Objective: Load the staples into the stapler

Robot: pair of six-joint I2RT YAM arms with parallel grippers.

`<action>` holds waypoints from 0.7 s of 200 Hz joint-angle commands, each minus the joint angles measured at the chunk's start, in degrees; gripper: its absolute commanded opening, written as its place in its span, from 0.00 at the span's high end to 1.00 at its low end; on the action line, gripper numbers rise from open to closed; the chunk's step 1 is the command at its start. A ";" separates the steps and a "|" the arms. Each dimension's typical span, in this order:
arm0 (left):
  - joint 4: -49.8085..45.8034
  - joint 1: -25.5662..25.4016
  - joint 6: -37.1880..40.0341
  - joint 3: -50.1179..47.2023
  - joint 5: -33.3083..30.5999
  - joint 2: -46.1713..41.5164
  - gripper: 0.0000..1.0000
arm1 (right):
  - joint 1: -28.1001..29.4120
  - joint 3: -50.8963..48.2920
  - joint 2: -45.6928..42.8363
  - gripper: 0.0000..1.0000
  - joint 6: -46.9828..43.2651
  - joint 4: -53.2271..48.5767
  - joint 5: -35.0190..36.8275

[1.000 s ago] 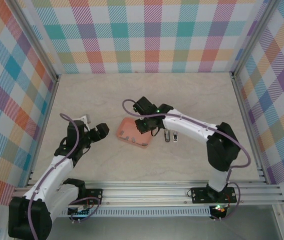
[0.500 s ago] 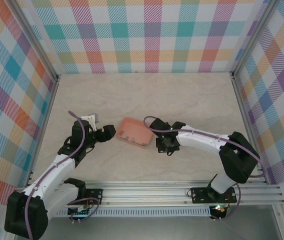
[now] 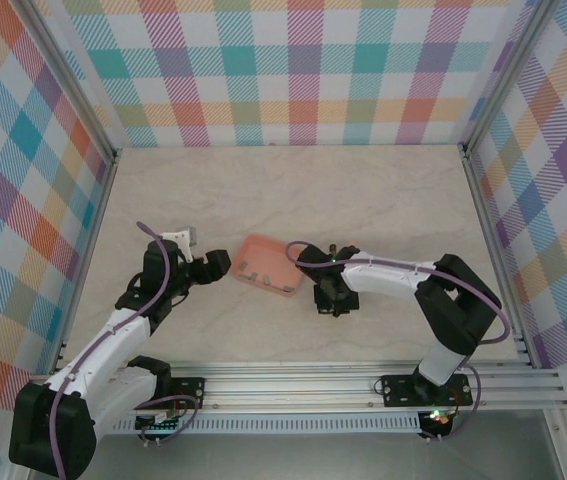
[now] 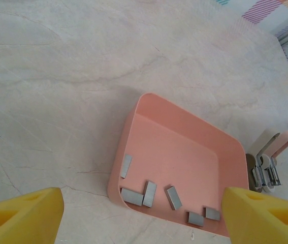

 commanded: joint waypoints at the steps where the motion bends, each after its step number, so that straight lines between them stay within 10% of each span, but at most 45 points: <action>1: 0.07 -0.35 1.44 1.09 -0.71 0.13 0.19 | 0.26 1.29 0.95 0.81 0.13 -1.62 -1.41; 140: -0.42 -0.38 1.52 1.03 -1.13 0.24 0.19 | -5.33 7.29 -2.31 0.71 3.10 -12.17 -10.02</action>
